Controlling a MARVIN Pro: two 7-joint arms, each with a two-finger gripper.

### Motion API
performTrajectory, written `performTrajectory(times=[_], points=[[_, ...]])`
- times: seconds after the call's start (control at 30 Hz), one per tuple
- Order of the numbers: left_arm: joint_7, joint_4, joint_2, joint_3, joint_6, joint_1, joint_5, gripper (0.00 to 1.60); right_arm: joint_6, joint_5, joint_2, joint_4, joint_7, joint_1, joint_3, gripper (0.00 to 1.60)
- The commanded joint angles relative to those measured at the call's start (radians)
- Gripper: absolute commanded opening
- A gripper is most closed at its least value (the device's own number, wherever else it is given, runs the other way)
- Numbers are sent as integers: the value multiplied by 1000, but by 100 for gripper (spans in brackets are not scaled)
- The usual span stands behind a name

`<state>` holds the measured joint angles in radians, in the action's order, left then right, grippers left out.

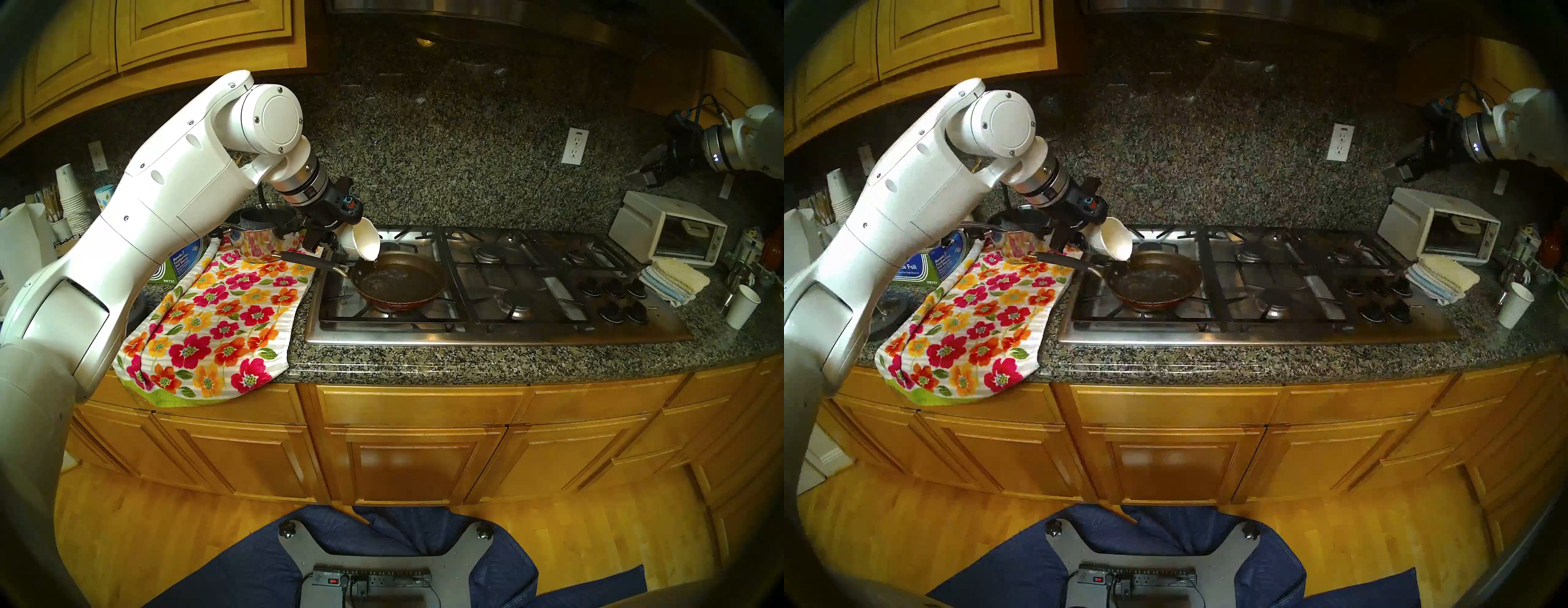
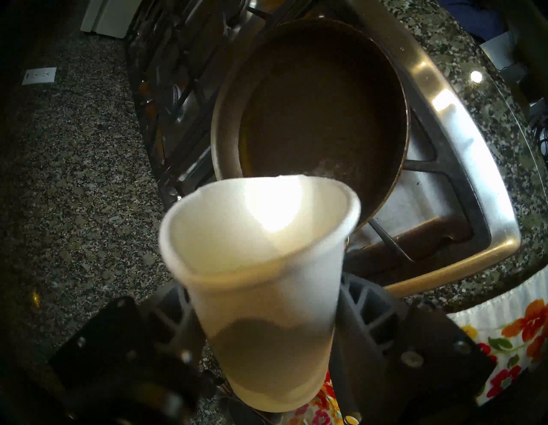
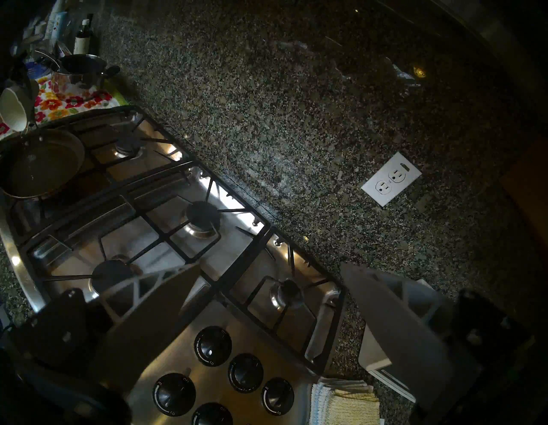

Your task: Pick up the water cup, pour water into the pot, turn on the stove

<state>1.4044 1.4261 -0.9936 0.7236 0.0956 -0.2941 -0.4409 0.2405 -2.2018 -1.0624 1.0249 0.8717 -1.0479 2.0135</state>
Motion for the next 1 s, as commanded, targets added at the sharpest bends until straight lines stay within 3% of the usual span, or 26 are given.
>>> performTrajectory(times=[0.0, 0.97], points=[[-18, 13, -9, 20, -5, 38, -10, 74, 1, -5, -7, -27, -2, -32, 0, 160], [-63, 55, -10, 14, -39, 13, -80, 76, 1, -5, -7, -28, -2, -32, 0, 160]])
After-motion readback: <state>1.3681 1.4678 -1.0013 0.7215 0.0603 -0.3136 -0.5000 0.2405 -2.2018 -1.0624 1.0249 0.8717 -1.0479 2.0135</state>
